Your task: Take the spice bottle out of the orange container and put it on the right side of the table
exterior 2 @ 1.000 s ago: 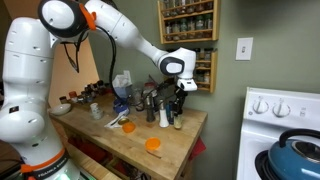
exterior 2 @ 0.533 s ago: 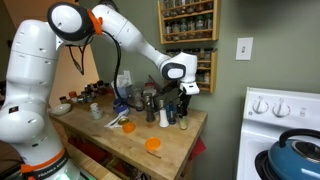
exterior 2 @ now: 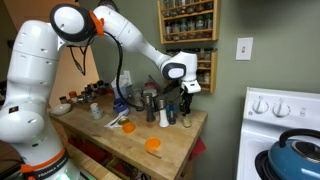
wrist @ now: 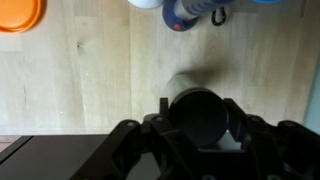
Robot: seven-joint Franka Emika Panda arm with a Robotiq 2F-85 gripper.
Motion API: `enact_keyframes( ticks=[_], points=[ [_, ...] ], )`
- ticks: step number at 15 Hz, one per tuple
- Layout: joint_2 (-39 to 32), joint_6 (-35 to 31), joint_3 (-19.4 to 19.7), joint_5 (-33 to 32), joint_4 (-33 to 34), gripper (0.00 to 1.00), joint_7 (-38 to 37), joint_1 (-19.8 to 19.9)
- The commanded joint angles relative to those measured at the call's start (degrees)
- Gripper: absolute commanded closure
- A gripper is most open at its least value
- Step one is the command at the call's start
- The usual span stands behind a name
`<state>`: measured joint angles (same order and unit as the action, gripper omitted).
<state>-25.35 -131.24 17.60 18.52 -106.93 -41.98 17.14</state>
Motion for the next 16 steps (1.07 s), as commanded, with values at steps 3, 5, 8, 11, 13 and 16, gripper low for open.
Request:
enact_keyframes(
  ticks=[3, 5, 8, 11, 13, 16],
  points=[
    [0.06, 1.16, -0.31, 0.77, 0.27, 0.69, -0.21, 0.43],
    [0.05, 1.46, -0.33, 0.77, 0.08, 0.69, -0.28, 0.41],
    [0.35, 2.51, -0.32, 0.69, -0.22, 0.53, -0.08, 0.47],
    [0.92, 3.90, -0.06, 0.30, -0.61, 0.14, 0.03, 0.50],
    [1.68, 4.27, 0.24, 0.35, -0.83, 0.01, 0.20, 0.76],
    [3.03, 6.12, 1.04, 0.07, -0.58, 0.00, 0.46, 1.43]
  ],
)
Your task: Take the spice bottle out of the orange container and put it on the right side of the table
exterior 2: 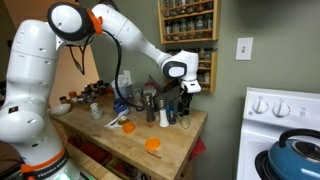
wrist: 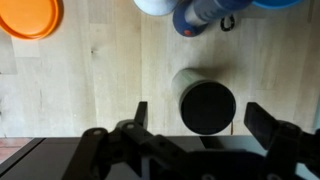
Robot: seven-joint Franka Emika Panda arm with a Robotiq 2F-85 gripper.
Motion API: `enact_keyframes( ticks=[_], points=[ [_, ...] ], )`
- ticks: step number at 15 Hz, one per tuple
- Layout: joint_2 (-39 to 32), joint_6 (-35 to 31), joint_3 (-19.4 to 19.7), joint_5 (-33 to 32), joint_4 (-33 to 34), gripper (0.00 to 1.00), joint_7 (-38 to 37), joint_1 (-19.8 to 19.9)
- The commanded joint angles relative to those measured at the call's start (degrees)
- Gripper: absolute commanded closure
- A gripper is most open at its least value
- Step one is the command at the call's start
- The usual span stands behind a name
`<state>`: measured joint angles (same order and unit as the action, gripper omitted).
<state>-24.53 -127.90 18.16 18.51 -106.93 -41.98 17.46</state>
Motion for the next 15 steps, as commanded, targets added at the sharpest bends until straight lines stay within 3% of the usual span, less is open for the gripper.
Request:
enact_keyframes(
  ticks=[1, 4, 7, 12, 13, 15],
  points=[
    [3.09, 4.50, 0.87, -0.33, -0.48, 0.00, 1.27, 1.63],
    [6.84, 11.52, 1.60, -0.01, -1.37, 0.00, 6.99, 4.02],
    [12.17, 19.69, 2.67, 0.63, -3.02, 0.00, 19.49, 7.07],
    [21.20, 25.76, 5.48, -1.92, -5.90, 0.00, 37.93, 9.20],
    [16.50, 24.95, 5.49, -0.66, -2.04, 0.00, 32.90, 8.69],
    [19.35, 25.96, 6.00, -0.80, -3.26, 0.00, 36.45, 9.04]
  ],
)
